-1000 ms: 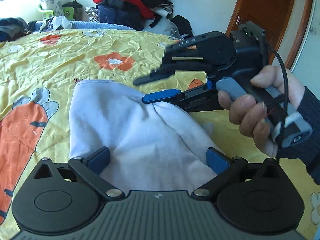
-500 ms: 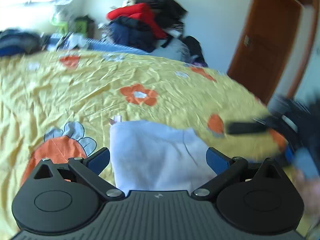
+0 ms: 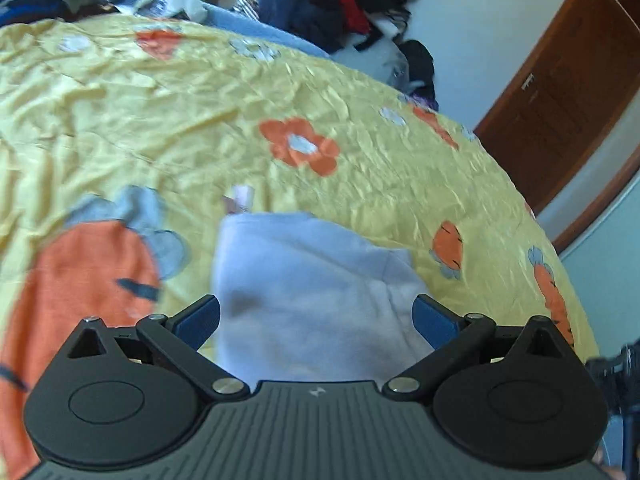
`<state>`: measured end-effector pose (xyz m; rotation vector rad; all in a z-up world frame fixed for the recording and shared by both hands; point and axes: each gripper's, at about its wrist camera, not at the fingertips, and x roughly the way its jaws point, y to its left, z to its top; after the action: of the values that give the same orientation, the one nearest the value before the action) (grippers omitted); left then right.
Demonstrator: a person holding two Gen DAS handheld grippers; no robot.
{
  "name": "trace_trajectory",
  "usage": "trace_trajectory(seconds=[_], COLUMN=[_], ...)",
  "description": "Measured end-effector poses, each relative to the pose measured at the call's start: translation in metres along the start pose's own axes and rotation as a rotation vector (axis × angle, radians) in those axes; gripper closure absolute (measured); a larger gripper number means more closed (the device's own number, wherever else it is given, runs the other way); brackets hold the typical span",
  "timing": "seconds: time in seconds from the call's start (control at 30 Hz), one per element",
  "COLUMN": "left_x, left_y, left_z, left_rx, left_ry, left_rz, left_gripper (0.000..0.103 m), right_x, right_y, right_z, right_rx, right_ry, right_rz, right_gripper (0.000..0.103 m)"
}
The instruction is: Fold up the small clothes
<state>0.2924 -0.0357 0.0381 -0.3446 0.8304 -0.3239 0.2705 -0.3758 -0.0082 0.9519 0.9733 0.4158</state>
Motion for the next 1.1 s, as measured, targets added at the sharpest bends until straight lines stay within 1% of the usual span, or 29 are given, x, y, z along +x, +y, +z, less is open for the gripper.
trace_trajectory(seconds=[0.03,0.07,0.13,0.2,0.23,0.3,0.37,0.47,0.53,0.57,0.6,0.63,0.67,0.7,0.8,0.93,1.0,1.03,1.07,1.1], left_x=[-0.002,-0.003,0.000,0.005,0.006,0.007,0.010,0.017,0.021,0.022,0.023,0.023,0.023,0.023,0.024,0.023,0.023,0.022,0.021,0.019], left_y=[0.006,0.012,0.024,0.033,0.033,0.026,0.015,-0.003,-0.013,-0.017,-0.019,-0.020,-0.020,-0.020,-0.021,-0.021,-0.021,-0.022,-0.022,-0.023], left_z=[0.001,0.002,0.004,0.000,-0.002,-0.007,-0.011,-0.021,-0.027,-0.030,-0.032,-0.033,-0.034,-0.034,-0.034,-0.035,-0.035,-0.035,-0.036,-0.036], left_rx=[-0.017,-0.038,-0.098,-0.168,-0.168,-0.120,-0.066,0.054,0.130,0.150,0.165,0.172,0.175,0.177,0.186,0.187,0.189,0.195,0.203,0.213], left_ry=[0.007,0.016,0.057,0.100,0.095,0.086,0.077,0.064,0.053,0.049,0.043,0.038,0.035,0.034,0.034,0.033,0.031,0.025,0.023,0.022], left_rz=[0.017,0.019,0.003,-0.026,-0.034,-0.004,0.040,0.118,0.169,0.186,0.198,0.203,0.204,0.203,0.202,0.203,0.204,0.204,0.201,0.195], left_gripper=[0.000,0.000,0.000,0.000,0.000,0.000,0.000,0.000,0.000,0.000,0.000,0.000,0.000,0.000,0.000,0.001,0.002,0.007,0.010,0.019], right_x=[0.004,0.009,0.018,0.029,0.032,0.038,0.047,0.054,0.054,0.054,0.056,0.058,0.059,0.058,0.056,0.057,0.057,0.056,0.056,0.056], right_y=[0.000,-0.001,-0.005,-0.011,-0.011,-0.004,0.003,0.009,0.012,0.011,0.010,0.007,0.002,-0.004,-0.013,-0.012,-0.012,-0.013,-0.012,-0.011], right_z=[0.005,0.011,0.021,0.029,0.031,0.034,0.034,0.032,0.030,0.028,0.027,0.025,0.023,0.022,0.020,0.021,0.022,0.022,0.022,0.022], right_rx=[-0.010,-0.019,-0.012,0.011,0.028,0.008,-0.038,-0.065,-0.088,-0.100,-0.115,-0.115,-0.109,-0.099,-0.073,-0.080,-0.070,-0.066,-0.064,-0.065], right_ry=[0.019,0.040,0.051,0.085,0.092,0.111,0.134,0.148,0.130,0.126,0.130,0.131,0.132,0.127,0.111,0.116,0.123,0.125,0.127,0.128], right_rz=[-0.006,-0.007,-0.009,0.033,0.045,0.048,0.027,0.037,0.018,0.003,-0.011,-0.031,-0.028,-0.006,0.021,0.013,0.015,0.018,0.016,0.014], right_gripper=[0.025,0.025,0.025,0.026,0.026,0.025,0.023,0.023,0.034,0.046,0.064,0.073,0.076,0.080,0.081,0.080,0.078,0.078,0.077,0.075])
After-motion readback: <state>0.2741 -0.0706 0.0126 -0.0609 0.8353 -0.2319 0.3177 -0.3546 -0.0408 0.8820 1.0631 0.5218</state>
